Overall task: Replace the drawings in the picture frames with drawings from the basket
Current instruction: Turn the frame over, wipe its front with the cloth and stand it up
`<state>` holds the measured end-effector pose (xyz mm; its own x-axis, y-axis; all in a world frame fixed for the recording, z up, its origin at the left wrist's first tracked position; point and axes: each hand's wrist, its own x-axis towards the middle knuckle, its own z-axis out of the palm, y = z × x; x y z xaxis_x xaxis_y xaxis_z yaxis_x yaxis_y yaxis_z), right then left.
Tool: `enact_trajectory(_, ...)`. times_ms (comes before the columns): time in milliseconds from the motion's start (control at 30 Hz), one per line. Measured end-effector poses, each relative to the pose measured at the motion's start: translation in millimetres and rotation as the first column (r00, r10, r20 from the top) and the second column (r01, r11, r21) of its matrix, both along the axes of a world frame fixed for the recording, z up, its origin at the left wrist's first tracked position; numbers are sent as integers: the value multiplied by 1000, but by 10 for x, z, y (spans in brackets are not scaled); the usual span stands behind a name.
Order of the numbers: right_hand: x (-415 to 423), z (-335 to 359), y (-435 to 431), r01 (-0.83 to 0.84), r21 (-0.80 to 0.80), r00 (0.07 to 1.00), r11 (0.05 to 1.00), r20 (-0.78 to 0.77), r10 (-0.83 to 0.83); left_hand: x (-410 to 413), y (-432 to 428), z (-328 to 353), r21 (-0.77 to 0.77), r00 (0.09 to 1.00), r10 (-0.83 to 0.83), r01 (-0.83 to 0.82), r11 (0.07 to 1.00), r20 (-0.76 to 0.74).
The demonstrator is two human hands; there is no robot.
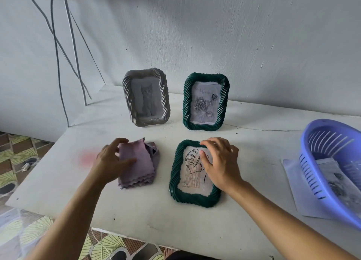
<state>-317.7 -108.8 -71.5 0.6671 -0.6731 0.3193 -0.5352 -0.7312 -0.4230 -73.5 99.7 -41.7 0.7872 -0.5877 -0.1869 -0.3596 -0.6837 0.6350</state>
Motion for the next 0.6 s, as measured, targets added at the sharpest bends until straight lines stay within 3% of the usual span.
enact_trajectory(233, 407, 197, 123, -279, 24, 960, 960, -11, 279, -154, -120, 0, 177, 971, -149, 117, 977, 185)
enact_trajectory(367, 593, 170, 185, -371, 99, 920, 923, -93, 380, -144, -237, 46, 197, 932, -275, 231, 953, 237)
enact_trajectory(600, 717, 162, 242, -391, 164, 895, 906, -162, 415, -168, -249, 124, 37, 939, -283, 281, 959, 196)
